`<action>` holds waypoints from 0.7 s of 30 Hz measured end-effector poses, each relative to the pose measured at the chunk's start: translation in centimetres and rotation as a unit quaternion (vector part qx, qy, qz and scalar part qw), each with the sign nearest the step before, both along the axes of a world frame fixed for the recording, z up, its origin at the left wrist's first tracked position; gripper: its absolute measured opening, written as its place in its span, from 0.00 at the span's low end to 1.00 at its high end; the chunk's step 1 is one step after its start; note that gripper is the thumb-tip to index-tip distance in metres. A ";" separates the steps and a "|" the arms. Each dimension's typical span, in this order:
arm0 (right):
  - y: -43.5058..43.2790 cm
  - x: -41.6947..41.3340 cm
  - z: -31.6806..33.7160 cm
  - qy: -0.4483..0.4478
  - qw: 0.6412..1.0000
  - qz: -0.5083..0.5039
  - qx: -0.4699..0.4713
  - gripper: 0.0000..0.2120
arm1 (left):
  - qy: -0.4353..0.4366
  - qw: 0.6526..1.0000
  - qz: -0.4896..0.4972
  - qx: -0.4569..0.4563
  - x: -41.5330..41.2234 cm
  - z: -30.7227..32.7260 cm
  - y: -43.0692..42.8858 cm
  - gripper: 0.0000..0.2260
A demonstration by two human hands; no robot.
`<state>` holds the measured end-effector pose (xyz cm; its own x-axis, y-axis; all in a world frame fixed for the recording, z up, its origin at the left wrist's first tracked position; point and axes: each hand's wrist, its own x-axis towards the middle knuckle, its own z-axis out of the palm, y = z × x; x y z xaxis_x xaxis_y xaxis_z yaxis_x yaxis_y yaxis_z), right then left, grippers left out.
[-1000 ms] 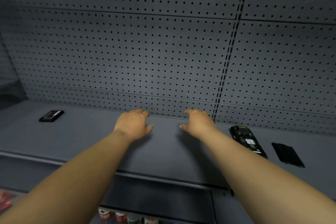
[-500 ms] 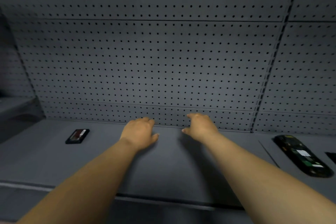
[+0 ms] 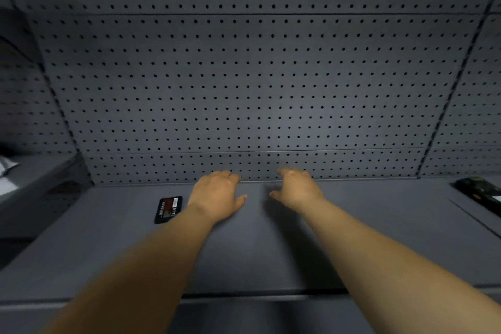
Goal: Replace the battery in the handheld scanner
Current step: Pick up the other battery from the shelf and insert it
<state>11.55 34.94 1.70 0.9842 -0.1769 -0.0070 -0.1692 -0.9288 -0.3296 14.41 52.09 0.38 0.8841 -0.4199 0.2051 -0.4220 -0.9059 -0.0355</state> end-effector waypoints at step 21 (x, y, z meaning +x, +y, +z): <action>6.4 -1.4 0.3 -0.018 0.997 0.077 -0.005 0.30 | 0.018 0.996 0.081 -0.036 -2.6 -0.5 8.8 0.24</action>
<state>10.12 41.37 1.97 0.9993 -0.0234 0.0295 -0.0126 -0.9459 -0.3241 11.84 60.88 -0.14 0.9464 -0.2563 0.1968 -0.2699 -0.9618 0.0453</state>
